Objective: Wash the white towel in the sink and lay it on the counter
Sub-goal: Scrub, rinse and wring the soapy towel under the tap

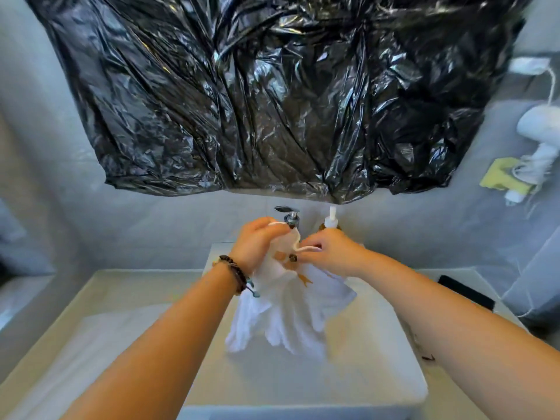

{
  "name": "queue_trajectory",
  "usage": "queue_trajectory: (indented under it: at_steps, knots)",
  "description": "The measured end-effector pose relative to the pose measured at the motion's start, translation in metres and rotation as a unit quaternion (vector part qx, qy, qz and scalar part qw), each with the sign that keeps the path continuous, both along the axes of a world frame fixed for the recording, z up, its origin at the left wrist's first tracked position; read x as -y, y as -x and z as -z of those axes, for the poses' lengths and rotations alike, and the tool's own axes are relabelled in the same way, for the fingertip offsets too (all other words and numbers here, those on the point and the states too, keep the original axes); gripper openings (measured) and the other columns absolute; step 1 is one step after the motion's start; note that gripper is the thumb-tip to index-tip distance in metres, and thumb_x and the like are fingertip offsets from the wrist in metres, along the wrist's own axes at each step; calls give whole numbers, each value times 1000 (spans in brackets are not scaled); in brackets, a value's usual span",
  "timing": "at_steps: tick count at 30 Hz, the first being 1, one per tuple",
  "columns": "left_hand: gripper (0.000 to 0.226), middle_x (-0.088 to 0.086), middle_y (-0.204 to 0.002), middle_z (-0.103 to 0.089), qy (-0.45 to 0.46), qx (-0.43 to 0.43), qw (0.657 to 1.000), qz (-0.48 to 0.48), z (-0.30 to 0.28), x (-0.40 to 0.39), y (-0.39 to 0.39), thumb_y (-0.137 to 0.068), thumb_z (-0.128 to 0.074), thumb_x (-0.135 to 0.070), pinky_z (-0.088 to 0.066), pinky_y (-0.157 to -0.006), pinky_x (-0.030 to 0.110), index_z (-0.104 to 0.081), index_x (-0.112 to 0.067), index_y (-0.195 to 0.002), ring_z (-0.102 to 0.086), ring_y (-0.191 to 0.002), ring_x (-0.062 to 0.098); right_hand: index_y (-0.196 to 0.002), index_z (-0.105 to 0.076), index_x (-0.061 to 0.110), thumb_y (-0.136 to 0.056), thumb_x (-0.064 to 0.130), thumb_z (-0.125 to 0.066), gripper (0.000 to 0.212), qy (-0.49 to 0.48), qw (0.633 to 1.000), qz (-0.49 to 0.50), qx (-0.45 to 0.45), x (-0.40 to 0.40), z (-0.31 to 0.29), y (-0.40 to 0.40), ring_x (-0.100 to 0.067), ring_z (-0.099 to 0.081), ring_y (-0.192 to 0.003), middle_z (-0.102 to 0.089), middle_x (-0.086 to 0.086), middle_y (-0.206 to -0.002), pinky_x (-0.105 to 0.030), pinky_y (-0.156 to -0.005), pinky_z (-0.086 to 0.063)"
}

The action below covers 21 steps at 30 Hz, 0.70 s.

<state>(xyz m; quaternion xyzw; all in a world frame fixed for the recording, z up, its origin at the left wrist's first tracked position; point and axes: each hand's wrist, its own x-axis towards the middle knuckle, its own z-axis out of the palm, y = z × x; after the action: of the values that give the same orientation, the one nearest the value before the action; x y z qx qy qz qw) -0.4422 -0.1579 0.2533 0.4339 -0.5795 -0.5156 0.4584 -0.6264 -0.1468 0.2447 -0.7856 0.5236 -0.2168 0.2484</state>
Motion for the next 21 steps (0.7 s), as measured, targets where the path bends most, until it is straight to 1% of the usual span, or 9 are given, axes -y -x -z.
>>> queue_trajectory:
  at_steps: [2, 5, 8, 10, 11, 13, 15, 18, 21]
  knots:
    - [20, -6, -59, -57, -6, -28, 999, 19, -31, 4, -7, -74, -64, -16, -40, -62, 27, -65, -21, -55, -51, -63, 13, -49, -43, 20, -91, 34, -65, 50, 14, 999, 18, 24, 1, -31, 5, -10, -31, -49, -36, -1, -50, -26, -50, -22]
    - [20, 6, -74, -65, 21, -32, 999, 8, -67, 12, -21, -83, -64, -6, -46, -70, 32, -70, -15, -66, -59, -74, 23, -52, -28, 20, -93, 30, -64, 55, 57, 992, 64, 97, 0, -70, 14, -7, -19, -45, -20, 5, -52, -27, -50, -11]
    - [4, 11, -83, -67, 56, 3, 998, 8, -91, 7, -21, -69, -72, -22, -49, -81, 40, -73, -18, -69, -60, -83, 27, -58, -44, 12, -85, 37, -72, 46, 63, 993, 42, 86, -1, -89, 6, -6, -33, -52, -38, -1, -55, -28, -53, -22]
    - [9, 7, -77, -65, 85, -9, 996, 18, -100, -2, -12, -66, -70, -24, -49, -77, 37, -70, -17, -72, -59, -79, 23, -68, -57, 8, -78, 40, -79, 39, 41, 997, 6, 58, -5, -92, -7, -6, -41, -58, -53, -3, -60, -26, -56, -29]
    - [11, 4, -74, -64, 114, -7, 993, 24, -104, -7, -7, -66, -69, -24, -50, -74, 33, -69, -16, -73, -58, -76, 20, -68, -58, 9, -78, 37, -79, 37, 35, 998, -7, 58, -6, -92, -14, -5, -39, -58, -51, 1, -59, -25, -56, -28]
    - [13, 2, -77, -64, 186, 11, 982, 19, -104, -16, 0, -69, -69, -25, -51, -72, 30, -67, -17, -79, -59, -75, 15, -71, -61, 4, -83, 27, -76, 30, 39, 994, -15, 105, -6, -92, -26, -8, -37, -63, -47, 1, -63, -28, -58, -28]
    - [29, 3, -93, -66, 231, -7, 973, -3, -94, -20, 0, -71, -73, -32, -52, -77, 27, -63, -20, -95, -62, -85, 11, -80, -64, -6, -84, 27, -72, 34, 48, 982, -3, 185, -8, -98, -37, -12, -40, -69, -50, -4, -70, -29, -60, -31]
    - [70, 4, -125, -59, 190, -59, 980, 6, -53, -21, -6, -64, -77, -45, -52, -92, 29, -49, -25, -125, -59, -114, 12, -91, -67, -5, -86, 22, -69, 27, 54, 953, 47, 293, -14, -122, -51, -18, -54, -76, -59, -10, -80, -33, -66, -45]
    - [75, 1, -119, -68, 81, -14, 996, 37, 1, -27, 2, -58, -86, -42, -54, -92, 40, -58, -23, -125, -64, -112, 18, -91, -68, 11, -91, 13, -65, 3, 34, 910, 71, 408, -19, -159, -66, -27, -66, -99, -68, -13, -100, -40, -89, -54]
